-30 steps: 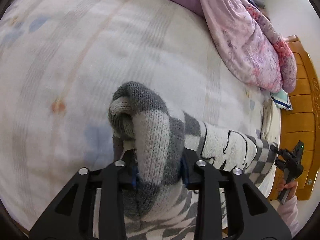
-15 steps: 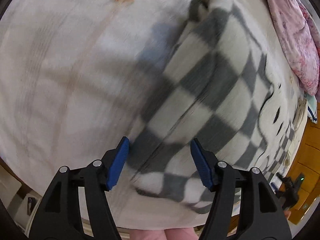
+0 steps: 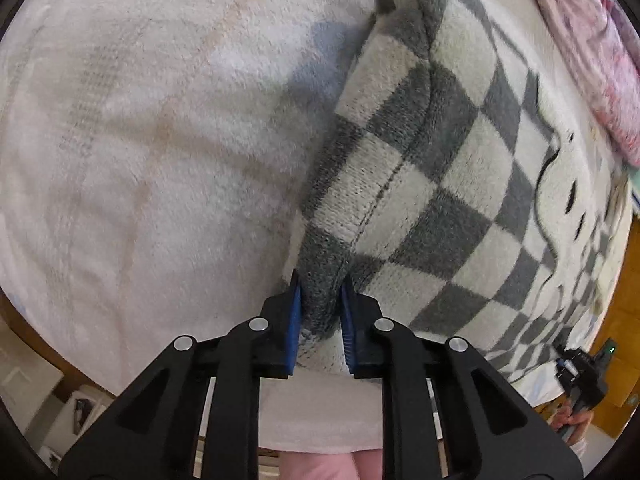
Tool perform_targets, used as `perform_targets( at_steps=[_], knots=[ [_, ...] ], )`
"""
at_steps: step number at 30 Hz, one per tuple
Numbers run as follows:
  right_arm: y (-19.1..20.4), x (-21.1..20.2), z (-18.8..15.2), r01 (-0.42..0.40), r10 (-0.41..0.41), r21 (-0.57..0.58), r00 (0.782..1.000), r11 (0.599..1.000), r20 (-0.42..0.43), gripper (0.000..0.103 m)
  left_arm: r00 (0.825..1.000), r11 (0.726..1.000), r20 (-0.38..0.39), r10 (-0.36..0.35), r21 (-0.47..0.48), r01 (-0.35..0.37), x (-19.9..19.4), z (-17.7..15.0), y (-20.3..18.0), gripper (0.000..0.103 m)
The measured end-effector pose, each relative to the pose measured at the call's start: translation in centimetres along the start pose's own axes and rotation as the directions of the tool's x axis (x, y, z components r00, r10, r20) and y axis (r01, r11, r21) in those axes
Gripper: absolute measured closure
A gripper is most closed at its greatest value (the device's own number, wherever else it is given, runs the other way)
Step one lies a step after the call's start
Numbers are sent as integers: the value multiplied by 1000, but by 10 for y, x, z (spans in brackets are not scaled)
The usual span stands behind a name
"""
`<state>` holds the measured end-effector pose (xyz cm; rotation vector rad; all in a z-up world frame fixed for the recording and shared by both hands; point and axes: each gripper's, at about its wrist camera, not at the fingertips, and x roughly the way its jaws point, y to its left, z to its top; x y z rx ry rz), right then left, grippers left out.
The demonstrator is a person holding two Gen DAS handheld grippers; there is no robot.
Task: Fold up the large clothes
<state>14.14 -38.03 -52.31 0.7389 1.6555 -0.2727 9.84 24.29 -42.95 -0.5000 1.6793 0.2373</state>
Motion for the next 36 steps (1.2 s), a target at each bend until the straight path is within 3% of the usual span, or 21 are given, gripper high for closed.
perform_targets(
  at_steps=[5,6,7,8,9,12,13,16,17,19,21,22,24,28,30,32,33,35,36],
  knots=[
    [-10,0,5,6,-6,8,1000,1000,5,84,999,996,-3,37,77,-36,12,6,-11,85],
    [-10,4,6,22,-22,-5,1000,1000,6,78,999,994,-5,48,96,-47,18,6,-14,82],
    [-9,10,7,59,-59,-17,998,998,3,71,998,991,-16,64,115,-61,26,12,-15,72],
    [-4,10,7,92,-92,-19,996,996,0,49,996,989,-23,84,125,-80,30,16,-16,66],
    [1,9,8,143,-143,-26,990,989,0,34,995,987,-24,95,134,-90,30,19,-18,65],
    [6,-11,6,195,-194,-85,981,977,22,30,991,976,24,128,175,-130,6,15,-27,64],
    [7,-22,3,223,-220,-98,974,970,48,29,984,964,81,160,201,-174,-8,10,-32,61],
    [27,-58,-5,307,-270,-177,941,935,204,29,933,909,240,267,259,-326,-39,3,-52,61],
    [43,-70,-8,317,-250,-227,927,921,279,30,917,896,290,273,271,-352,-48,3,-62,61],
    [75,-84,-10,296,-172,-309,912,904,372,41,904,891,365,224,300,-342,-60,7,-85,64],
    [120,-89,-6,192,-10,-411,914,891,407,71,887,888,441,139,340,-308,-70,14,-115,78],
    [145,-86,-5,122,88,-470,912,874,401,74,878,890,470,87,359,-281,-68,12,-133,83],
    [184,-72,-3,54,180,-544,912,837,367,82,861,897,508,-15,387,-213,-62,24,-169,84],
    [276,-28,1,-37,316,-695,907,718,279,86,855,897,495,-154,432,-89,-21,53,-222,92],
    [307,-1,1,-43,340,-744,906,667,252,86,853,889,492,-173,451,-80,8,63,-235,96],
    [328,38,-1,-3,309,-785,920,620,242,87,843,879,517,-148,459,-128,37,73,-237,99],
    [330,55,-1,41,291,-802,920,595,263,90,836,874,529,-148,465,-140,46,76,-231,100],
    [318,55,1,50,338,-841,901,539,270,93,832,843,523,-186,519,-138,46,78,-217,100],
    [307,48,3,82,325,-844,900,530,291,93,818,835,560,-127,506,-217,43,77,-213,100]
  ],
)
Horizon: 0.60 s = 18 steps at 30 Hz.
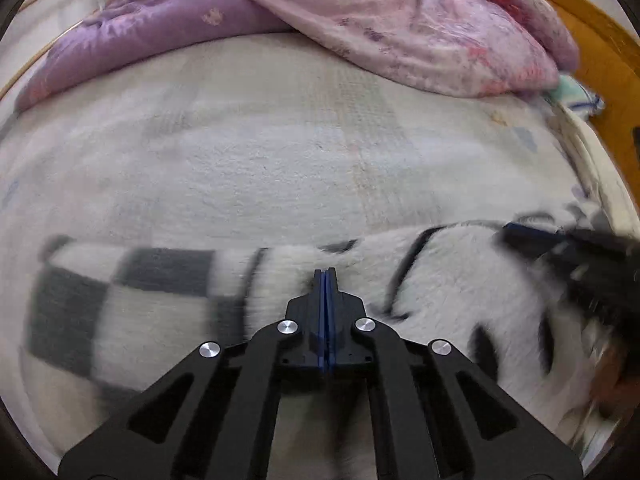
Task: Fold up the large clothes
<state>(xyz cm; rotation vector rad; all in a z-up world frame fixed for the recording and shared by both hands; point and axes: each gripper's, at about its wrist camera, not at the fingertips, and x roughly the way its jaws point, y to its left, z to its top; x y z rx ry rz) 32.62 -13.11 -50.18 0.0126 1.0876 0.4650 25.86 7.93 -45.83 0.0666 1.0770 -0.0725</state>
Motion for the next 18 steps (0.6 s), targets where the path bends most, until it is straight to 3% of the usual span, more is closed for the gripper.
perform_targets(
  at_steps=[1,2,3,4,5,6,7,8,9,10,12,13,15,16,18],
  knots=[
    [-8,-9,-3,83,-83,-25,997,996,2,93,992,990,13,124,67,-125,-3,-4,12,100],
    [-27,-16,-11,199,-200,-56,980,978,-4,94,977,973,7,214,93,-213,-2,-12,34,100],
    [-52,-19,-19,258,-259,-48,966,965,-23,95,977,974,-10,211,80,-210,-1,-18,49,100],
    [-93,-31,-30,278,-276,23,959,960,-56,97,992,991,-16,129,39,-128,-3,-26,76,100],
    [-122,-44,-37,268,-263,92,963,959,-62,103,995,994,-11,102,52,-101,-7,-28,84,100],
    [-140,-58,-40,283,-276,122,959,951,-69,103,994,990,-12,108,91,-107,-9,-27,85,100],
    [-149,-71,-41,286,-280,113,958,951,-67,103,987,973,-8,158,170,-155,-15,-25,79,100],
    [-149,-80,-40,354,-349,85,935,931,-70,103,981,956,2,196,221,-192,-20,-24,75,100],
    [-149,-87,-38,431,-426,64,901,900,-79,100,979,955,3,203,220,-199,-26,-23,75,100],
    [-151,-95,-38,457,-450,78,889,886,-88,100,979,963,-2,204,182,-200,-32,-21,77,100],
    [-154,-119,-35,378,-376,208,925,902,-52,99,981,976,-8,195,100,-193,-40,-15,80,100],
    [-143,-127,-32,312,-322,246,947,917,0,98,988,986,8,157,54,-157,-45,-13,78,101],
    [-112,-110,-18,247,-258,211,966,946,22,97,995,995,8,101,15,-101,-46,-13,73,101],
    [-95,-98,-14,229,-235,178,972,957,15,97,995,995,-28,94,-9,-95,-37,-17,70,101],
    [-71,-64,-19,221,-215,123,975,967,-63,99,991,992,-81,107,-60,-112,-19,-33,73,101]
  ],
)
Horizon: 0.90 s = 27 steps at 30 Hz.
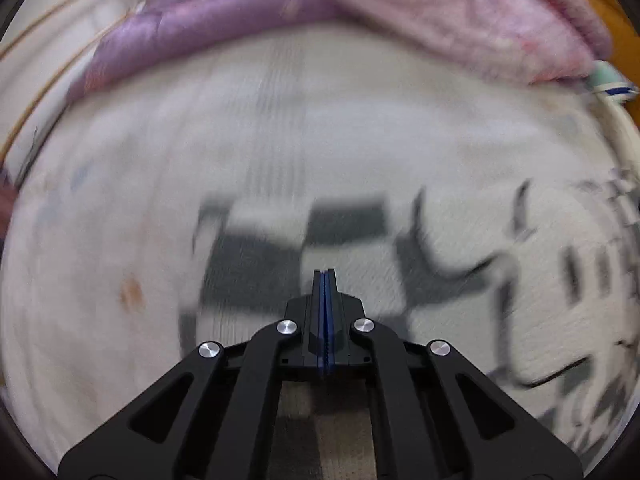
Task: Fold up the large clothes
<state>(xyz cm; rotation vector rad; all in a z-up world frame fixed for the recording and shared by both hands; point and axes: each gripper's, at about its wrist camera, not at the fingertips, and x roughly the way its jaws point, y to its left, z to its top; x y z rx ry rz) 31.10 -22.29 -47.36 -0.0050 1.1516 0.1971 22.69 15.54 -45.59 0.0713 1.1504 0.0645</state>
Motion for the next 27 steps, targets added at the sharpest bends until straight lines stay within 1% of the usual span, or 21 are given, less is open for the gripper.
perform_targets(
  at_steps=[1,2,4,5,7,10,11,12,13,14,16,17,18,19,20,22,23,24,25,26,27],
  knots=[
    [5,17,-8,7,-6,7,998,1000,-59,98,999,999,26,-19,-47,20,-3,-12,5,101],
    [2,30,-32,-2,11,64,990,998,-138,99,999,995,32,-41,-90,44,-11,-22,10,101],
    [-6,12,-64,-19,30,124,995,992,-91,101,998,989,35,-60,-135,64,-26,-43,17,101],
    [-10,1,-85,-10,28,140,992,990,-121,103,998,989,24,-53,-138,56,-33,-55,19,101],
    [-17,-18,-118,13,18,171,984,985,-180,103,999,994,-47,-12,-106,7,-42,-84,18,101],
    [-25,-32,-163,68,-1,201,949,977,-317,103,992,995,-130,-7,-98,-6,-55,-116,14,101],
    [-25,-33,-170,95,-12,203,927,974,-374,103,988,996,-153,4,-85,-17,-61,-117,8,101],
    [-23,-39,-166,95,-10,216,930,972,-368,97,987,997,-161,14,-68,-25,-66,-115,2,100],
    [-20,-44,-156,81,4,229,937,970,-349,97,989,999,-146,0,-39,-5,-74,-105,-10,101],
    [-12,-53,-136,41,31,239,957,970,-289,97,993,999,-113,-46,-19,44,-81,-93,-24,101],
    [11,-58,-90,-39,79,220,981,975,-179,97,991,993,-58,-119,2,119,-89,-69,-51,100],
    [21,-52,-73,-68,104,208,981,976,-165,97,985,985,-36,-170,-4,170,-87,-56,-68,100],
    [35,-41,-55,-106,138,199,979,974,-152,97,981,981,-32,-193,-10,192,-85,-50,-77,100],
    [44,-30,-47,-125,156,196,977,973,-149,97,975,976,-45,-217,-14,217,-77,-45,-93,100],
    [58,-15,-43,-143,180,202,968,969,-177,97,970,973,-84,-229,-18,229,-66,-47,-108,100],
    [72,17,-54,-143,212,249,938,958,-275,97,962,975,-154,-224,-32,222,-49,-68,-126,102],
    [78,16,-69,-136,208,256,938,957,-279,97,969,979,-133,-206,-27,204,-51,-85,-130,102],
    [82,16,-86,-130,207,248,926,960,-314,97,971,979,-124,-204,-25,202,-56,-96,-131,102],
    [86,20,-105,-121,209,245,903,962,-376,99,965,978,-159,-211,-36,208,-58,-111,-131,102],
    [87,18,-131,-102,201,248,887,963,-415,102,957,975,-190,-221,-57,214,-59,-121,-129,102],
    [86,7,-145,-74,166,242,908,967,-386,102,948,973,-219,-230,-81,217,-59,-131,-126,102]
  ],
)
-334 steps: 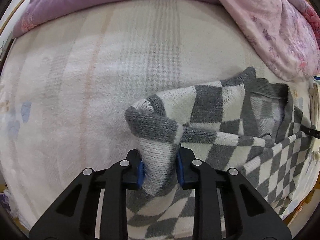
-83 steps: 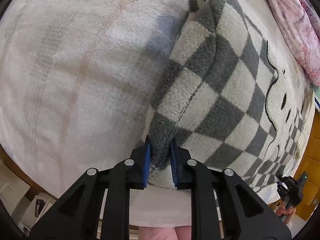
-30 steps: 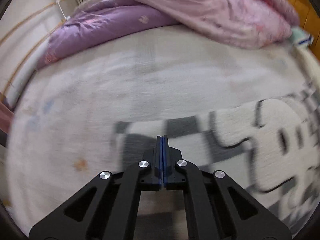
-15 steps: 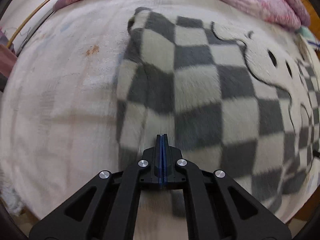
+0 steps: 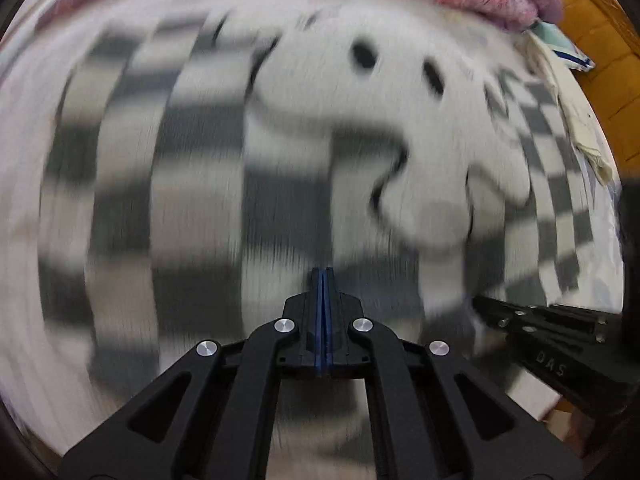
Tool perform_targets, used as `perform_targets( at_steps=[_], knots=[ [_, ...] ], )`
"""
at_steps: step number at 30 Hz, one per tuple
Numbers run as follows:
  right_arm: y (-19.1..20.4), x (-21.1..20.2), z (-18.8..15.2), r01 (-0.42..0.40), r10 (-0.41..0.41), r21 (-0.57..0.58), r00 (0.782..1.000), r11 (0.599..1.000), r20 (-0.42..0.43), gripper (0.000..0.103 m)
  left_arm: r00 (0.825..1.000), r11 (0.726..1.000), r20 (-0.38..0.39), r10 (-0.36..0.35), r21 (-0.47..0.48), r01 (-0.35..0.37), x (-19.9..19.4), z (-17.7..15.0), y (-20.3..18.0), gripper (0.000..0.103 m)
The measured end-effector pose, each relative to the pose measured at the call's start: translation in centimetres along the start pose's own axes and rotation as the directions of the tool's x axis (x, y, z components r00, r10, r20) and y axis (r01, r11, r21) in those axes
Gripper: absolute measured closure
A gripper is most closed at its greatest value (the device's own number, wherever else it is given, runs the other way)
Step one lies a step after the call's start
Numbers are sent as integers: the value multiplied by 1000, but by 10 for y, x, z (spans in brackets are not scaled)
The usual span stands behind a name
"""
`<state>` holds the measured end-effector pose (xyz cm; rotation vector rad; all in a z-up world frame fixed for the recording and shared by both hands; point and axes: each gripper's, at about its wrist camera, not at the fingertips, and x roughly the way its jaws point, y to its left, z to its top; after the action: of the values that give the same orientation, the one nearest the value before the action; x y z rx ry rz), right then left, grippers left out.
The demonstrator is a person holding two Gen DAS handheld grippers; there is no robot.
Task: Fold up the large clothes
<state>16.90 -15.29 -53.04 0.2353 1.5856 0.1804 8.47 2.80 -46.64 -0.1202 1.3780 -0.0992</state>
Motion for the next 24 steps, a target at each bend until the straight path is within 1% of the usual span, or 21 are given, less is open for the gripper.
perform_targets(
  at_steps=[1,2,3,4,5,6,7,8,9,10,11,12,14,15,16,18,20,21,24],
  knots=[
    [-2,-1,-5,13,-13,11,1000,1000,-15,102,999,1000,-39,1,-18,-1,2,-12,3,102],
    [-9,0,-8,-15,20,74,997,997,-69,102,998,999,-60,-1,-35,-1,2,-22,4,102],
    [-13,-2,-9,-31,40,113,996,993,-83,102,998,999,-70,-2,-48,-1,-1,-28,3,102],
    [-15,-5,-9,-41,52,124,995,991,-89,102,997,999,-80,1,-50,-5,-3,-31,1,101],
    [-15,-10,-6,-45,55,107,994,993,-94,99,996,999,-88,13,-47,-17,-5,-32,-2,101],
    [-14,-16,-4,-43,51,86,995,995,-90,97,996,999,-89,27,-41,-31,-8,-31,-6,100],
    [-13,-21,-2,-37,43,76,996,996,-83,90,995,998,-89,45,-37,-49,-11,-29,-9,97],
    [-15,-30,0,-37,43,79,996,996,-75,70,993,997,-99,62,-41,-66,-12,-25,-10,92],
    [-17,-37,3,-42,48,85,997,995,-66,37,992,996,-114,63,-57,-69,-12,-18,-10,73],
    [-18,-44,7,-38,43,90,998,995,-51,25,991,995,-117,59,-76,-68,-14,-11,-11,53],
    [-21,-57,12,-27,28,92,1000,995,-9,20,993,993,-97,70,-87,-78,-18,-5,-12,51],
    [-21,-64,15,-33,32,92,999,995,13,19,994,992,-73,86,-82,-92,-23,1,-13,50],
    [-26,-77,24,-59,56,97,998,994,34,17,992,991,-51,117,-64,-120,-31,12,-18,38],
    [-31,-84,31,-56,52,107,998,993,42,14,991,990,-45,124,-65,-127,-33,17,-19,33],
    [-41,-89,34,-54,49,114,998,992,50,13,991,989,-35,127,-65,-129,-37,22,-21,33],
    [-45,-100,47,-65,55,131,995,989,80,12,990,988,-26,140,-62,-142,-40,29,-20,33],
    [-59,-112,57,-100,82,148,990,984,118,11,986,984,-28,162,-63,-164,-42,39,-22,30],
    [-59,-113,50,-118,96,156,985,981,142,11,985,983,-23,169,-65,-170,-43,41,-22,29],
    [-75,-120,58,-154,118,162,970,975,211,10,986,984,4,166,-69,-165,-63,32,-10,28]
  ],
)
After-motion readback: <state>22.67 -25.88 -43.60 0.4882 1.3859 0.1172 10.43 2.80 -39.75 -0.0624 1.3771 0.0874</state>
